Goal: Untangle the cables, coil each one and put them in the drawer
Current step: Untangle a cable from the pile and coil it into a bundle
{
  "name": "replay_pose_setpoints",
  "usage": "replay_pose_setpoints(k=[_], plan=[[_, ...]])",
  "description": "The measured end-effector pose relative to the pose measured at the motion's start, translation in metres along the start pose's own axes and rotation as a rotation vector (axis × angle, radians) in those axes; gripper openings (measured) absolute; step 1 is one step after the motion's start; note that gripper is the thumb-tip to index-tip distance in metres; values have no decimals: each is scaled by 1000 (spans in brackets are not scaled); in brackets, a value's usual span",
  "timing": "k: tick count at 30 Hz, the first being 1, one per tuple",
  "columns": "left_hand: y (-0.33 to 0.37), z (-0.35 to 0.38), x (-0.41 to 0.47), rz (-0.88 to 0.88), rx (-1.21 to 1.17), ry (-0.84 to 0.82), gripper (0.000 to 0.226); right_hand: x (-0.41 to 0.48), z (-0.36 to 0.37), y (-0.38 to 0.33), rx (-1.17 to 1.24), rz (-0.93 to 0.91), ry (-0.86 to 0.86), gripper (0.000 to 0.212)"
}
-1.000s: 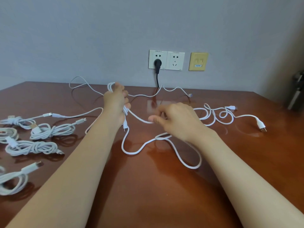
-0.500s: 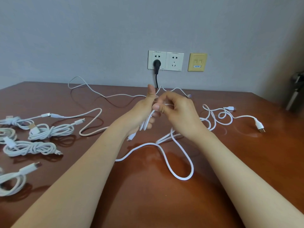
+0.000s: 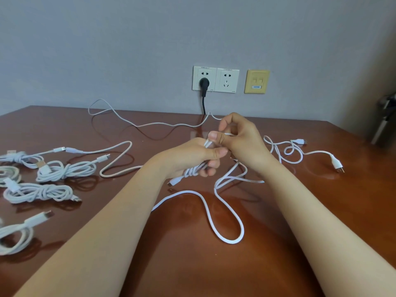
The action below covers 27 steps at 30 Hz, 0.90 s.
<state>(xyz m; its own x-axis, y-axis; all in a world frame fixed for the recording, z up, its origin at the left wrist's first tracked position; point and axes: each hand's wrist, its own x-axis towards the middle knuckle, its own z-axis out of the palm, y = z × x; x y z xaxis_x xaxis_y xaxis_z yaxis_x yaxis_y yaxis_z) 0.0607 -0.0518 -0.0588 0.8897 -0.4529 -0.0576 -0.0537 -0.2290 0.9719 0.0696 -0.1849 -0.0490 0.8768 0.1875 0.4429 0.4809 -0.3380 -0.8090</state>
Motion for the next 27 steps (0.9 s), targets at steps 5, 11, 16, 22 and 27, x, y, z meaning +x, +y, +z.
replay_pose_setpoints(k=[5,11,16,22,27], plan=[[-2,-1,-3,-6,2,29,25,0,-2,-2,261,166,-28,19],[-1,-2,1,46,-182,156,34,3,-6,1,477,269,-44,19],[2,-7,1,95,-468,292,34,1,-1,4,299,278,-181,28],[-1,-11,5,88,-452,510,32,-3,15,16,-183,109,-144,41],[-3,-11,9,131,-328,616,30,-9,18,12,-454,19,-229,41]])
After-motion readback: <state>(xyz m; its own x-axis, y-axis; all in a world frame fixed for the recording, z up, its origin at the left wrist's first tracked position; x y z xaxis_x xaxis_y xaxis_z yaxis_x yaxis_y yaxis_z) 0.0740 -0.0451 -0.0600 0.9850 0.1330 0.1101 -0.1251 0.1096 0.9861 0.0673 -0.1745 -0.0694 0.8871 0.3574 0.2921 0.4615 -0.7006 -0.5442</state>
